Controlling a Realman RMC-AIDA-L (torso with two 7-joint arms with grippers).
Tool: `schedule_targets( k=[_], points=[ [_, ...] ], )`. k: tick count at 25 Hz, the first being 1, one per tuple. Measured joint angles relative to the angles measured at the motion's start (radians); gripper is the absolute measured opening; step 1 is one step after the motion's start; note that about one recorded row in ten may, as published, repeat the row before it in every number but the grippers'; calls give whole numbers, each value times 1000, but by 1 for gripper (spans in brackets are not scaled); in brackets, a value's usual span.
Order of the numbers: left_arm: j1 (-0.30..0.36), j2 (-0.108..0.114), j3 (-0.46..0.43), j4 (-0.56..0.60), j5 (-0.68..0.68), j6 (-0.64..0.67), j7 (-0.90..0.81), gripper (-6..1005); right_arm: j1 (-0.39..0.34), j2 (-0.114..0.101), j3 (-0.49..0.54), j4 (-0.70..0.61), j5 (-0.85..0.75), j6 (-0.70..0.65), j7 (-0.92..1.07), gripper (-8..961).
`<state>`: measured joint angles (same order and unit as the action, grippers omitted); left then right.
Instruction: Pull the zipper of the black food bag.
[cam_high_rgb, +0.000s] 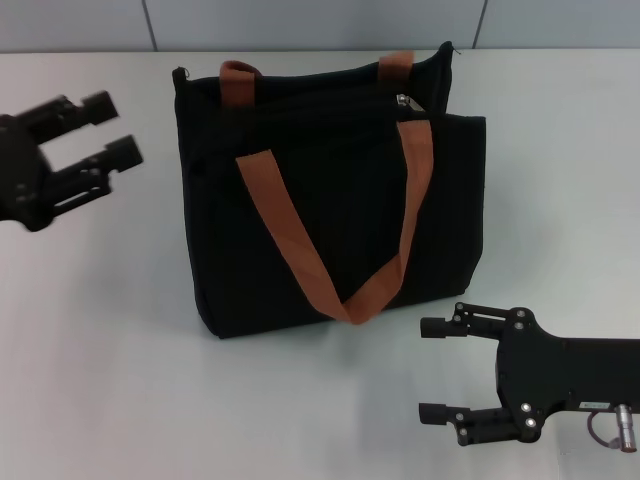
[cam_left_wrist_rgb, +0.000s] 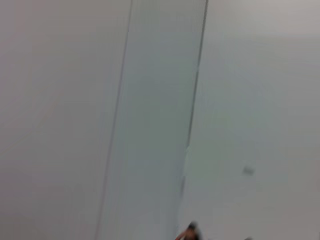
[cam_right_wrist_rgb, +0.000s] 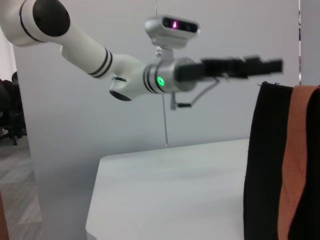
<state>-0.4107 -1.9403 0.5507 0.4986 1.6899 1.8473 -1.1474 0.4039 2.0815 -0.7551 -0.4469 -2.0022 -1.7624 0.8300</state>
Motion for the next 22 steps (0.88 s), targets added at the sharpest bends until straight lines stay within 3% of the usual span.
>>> schedule_targets(
  k=[3,5,11,12,13,18,22],
  points=[
    [1,5,-21,-4,1,96,-6,505,9,0,0,7,1,6,1,814],
    [1,-2,12,-4,10,135,1,551,15,0,1,15,1,7,0,814],
    [24,-33,248,-8,24,142,115,763,19,0,0,27,1,22,0,814],
    [24,-33,248,-8,24,142,115,774,19,0,0,27,1,23,1,814],
    [42,-57,302,-21,43,104,185,785,19,0,-1,27,1,22,2,814],
    [68,-113,315,-41,151,-16,314,822,15,-1,-7,37,0,21,-1,814],
    [52,-122,318,-61,194,-57,316,823,20,-1,-8,51,-4,41,-15,814]
  ],
)
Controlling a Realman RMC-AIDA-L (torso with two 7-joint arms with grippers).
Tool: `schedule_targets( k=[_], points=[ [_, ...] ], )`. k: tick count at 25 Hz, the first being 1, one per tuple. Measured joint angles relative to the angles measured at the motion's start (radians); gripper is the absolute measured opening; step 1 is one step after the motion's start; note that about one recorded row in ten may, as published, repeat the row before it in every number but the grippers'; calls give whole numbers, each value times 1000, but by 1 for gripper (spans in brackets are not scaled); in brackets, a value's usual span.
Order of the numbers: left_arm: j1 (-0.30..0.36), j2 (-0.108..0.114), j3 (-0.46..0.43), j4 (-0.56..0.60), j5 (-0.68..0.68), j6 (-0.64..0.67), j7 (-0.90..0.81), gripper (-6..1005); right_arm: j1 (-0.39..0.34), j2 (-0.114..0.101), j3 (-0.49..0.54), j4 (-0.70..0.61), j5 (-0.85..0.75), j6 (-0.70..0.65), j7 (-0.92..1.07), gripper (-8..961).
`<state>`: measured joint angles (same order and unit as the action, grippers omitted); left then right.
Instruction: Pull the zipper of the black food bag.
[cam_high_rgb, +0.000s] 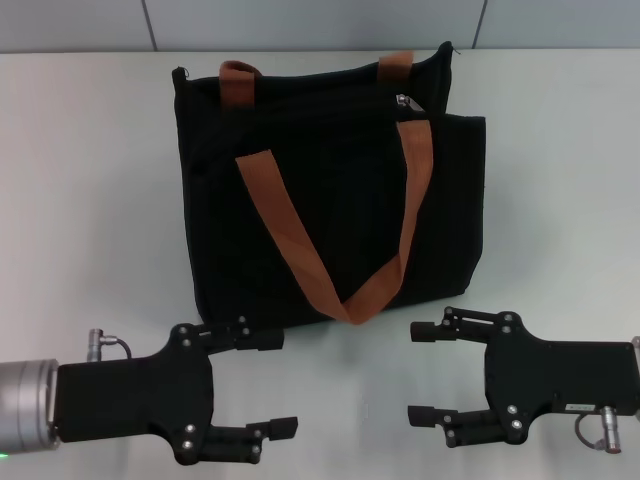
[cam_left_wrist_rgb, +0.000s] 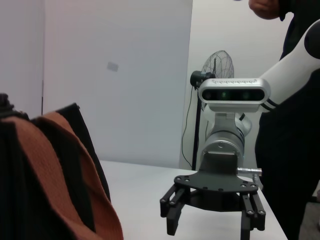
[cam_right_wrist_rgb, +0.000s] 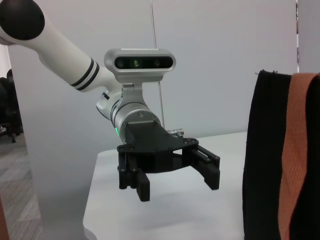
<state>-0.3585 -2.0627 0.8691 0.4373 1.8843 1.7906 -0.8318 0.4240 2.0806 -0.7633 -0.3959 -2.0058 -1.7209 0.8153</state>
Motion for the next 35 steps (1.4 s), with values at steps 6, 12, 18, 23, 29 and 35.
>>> schedule_targets(
  k=[6,12,18,23,29,35],
  points=[
    [-11,1,0,-19,15,-14,4,821,12,0,-3,8,-1,19,-2,814],
    [-11,0,-1,-19,16,-26,-6,818,13,2,-4,14,2,20,-10,814],
    [-3,0,-7,-19,15,-21,-9,816,18,2,4,36,3,20,-40,814],
    [-2,4,-7,-19,14,-21,-37,814,20,3,7,36,4,28,-40,814],
    [-3,5,-7,-18,14,-20,-46,812,22,3,1,35,4,32,-41,814],
    [-5,5,-7,-19,13,-18,-49,811,22,2,1,35,4,32,-41,814]
  ],
)
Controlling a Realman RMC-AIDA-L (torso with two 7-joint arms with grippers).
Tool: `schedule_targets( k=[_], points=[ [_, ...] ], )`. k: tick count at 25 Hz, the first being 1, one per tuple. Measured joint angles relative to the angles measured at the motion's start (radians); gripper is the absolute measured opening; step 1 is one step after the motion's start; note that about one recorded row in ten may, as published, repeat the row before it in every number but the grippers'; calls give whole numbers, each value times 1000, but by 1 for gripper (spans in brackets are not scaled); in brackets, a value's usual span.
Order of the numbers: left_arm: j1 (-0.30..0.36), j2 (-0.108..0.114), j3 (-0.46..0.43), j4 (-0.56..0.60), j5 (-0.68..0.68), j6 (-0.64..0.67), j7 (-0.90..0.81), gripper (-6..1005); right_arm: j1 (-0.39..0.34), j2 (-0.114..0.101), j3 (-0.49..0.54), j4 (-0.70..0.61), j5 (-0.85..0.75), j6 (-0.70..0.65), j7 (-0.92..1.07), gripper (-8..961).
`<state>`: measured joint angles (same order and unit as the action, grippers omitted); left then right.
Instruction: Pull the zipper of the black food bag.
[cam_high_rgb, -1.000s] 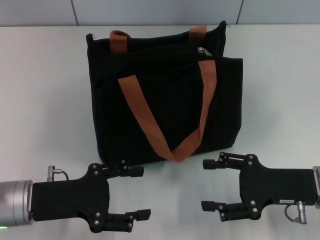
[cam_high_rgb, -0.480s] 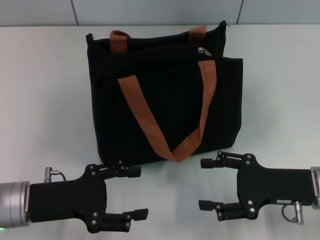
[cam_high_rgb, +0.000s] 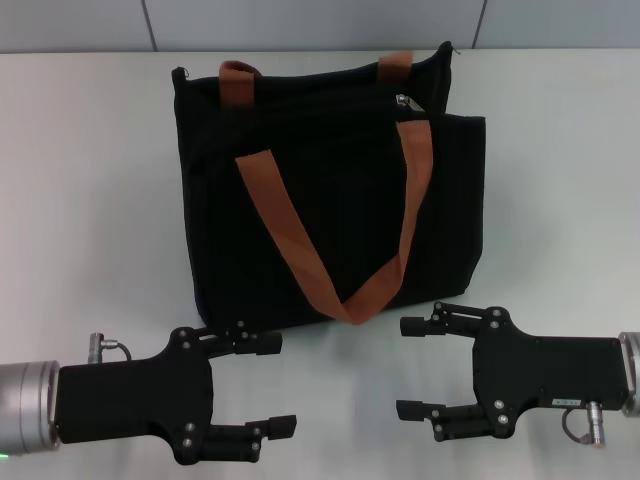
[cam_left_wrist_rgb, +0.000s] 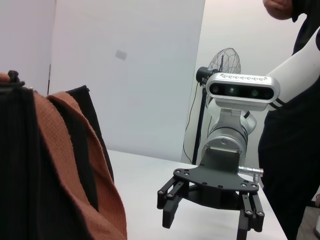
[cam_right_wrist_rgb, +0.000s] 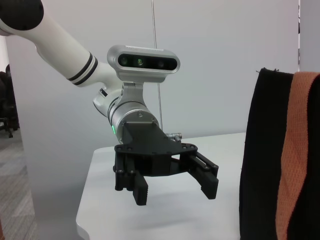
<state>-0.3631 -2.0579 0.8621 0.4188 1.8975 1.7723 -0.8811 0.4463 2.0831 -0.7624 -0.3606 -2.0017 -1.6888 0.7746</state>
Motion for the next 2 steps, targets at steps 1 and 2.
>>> schedule_targets(
  k=[1,2],
  points=[
    [0,0,0,0,0,0,-1,811,0,0,0,0,0,0,0,814],
    [-1,0,0,0,0,1,-1,811,0,0,0,0,0,0,0,814]
  ],
)
